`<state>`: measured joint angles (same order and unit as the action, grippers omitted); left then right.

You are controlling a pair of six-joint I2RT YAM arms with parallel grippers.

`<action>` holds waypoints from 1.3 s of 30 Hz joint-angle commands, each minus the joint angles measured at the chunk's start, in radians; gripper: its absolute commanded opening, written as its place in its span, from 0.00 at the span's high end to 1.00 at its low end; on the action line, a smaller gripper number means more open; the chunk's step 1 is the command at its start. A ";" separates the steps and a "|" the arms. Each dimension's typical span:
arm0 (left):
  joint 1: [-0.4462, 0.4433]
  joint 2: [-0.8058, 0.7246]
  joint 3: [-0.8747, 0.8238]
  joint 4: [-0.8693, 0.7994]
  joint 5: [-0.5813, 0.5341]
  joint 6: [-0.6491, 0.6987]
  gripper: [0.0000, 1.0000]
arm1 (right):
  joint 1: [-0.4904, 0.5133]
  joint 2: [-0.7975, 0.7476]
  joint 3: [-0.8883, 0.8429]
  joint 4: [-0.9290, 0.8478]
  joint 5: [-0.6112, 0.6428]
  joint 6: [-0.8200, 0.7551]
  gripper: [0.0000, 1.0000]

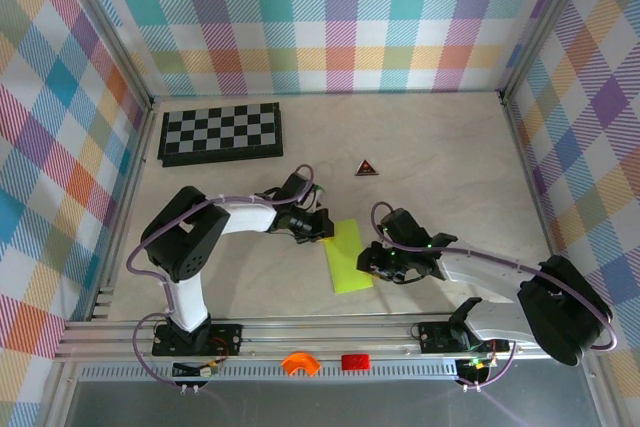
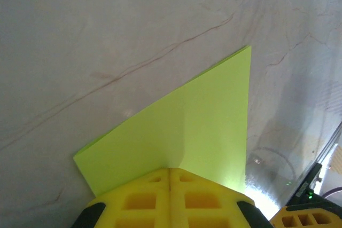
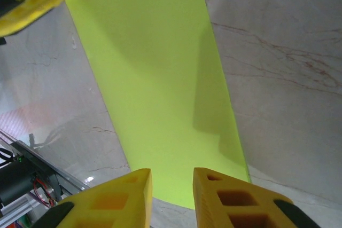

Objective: Fold a paper plane with a square sheet of paper (pick it up from the middle)

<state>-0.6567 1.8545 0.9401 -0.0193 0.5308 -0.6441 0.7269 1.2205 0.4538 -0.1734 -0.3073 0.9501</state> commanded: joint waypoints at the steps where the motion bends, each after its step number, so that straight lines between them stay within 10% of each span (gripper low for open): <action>1: -0.010 0.037 0.040 -0.107 -0.014 0.068 0.95 | -0.002 -0.005 -0.011 0.004 -0.009 0.005 0.73; 14: -0.011 -0.061 0.027 -0.071 -0.102 0.045 0.95 | -0.001 -0.245 -0.107 -0.100 -0.014 0.117 0.58; 39: -0.011 0.010 -0.117 -0.007 -0.108 0.000 0.97 | -0.002 -0.053 -0.016 -0.026 -0.095 0.129 0.57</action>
<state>-0.6590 1.8259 0.8661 0.1051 0.4587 -0.6388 0.7269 1.1809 0.4118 -0.2214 -0.3950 1.0687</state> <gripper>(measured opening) 0.048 0.438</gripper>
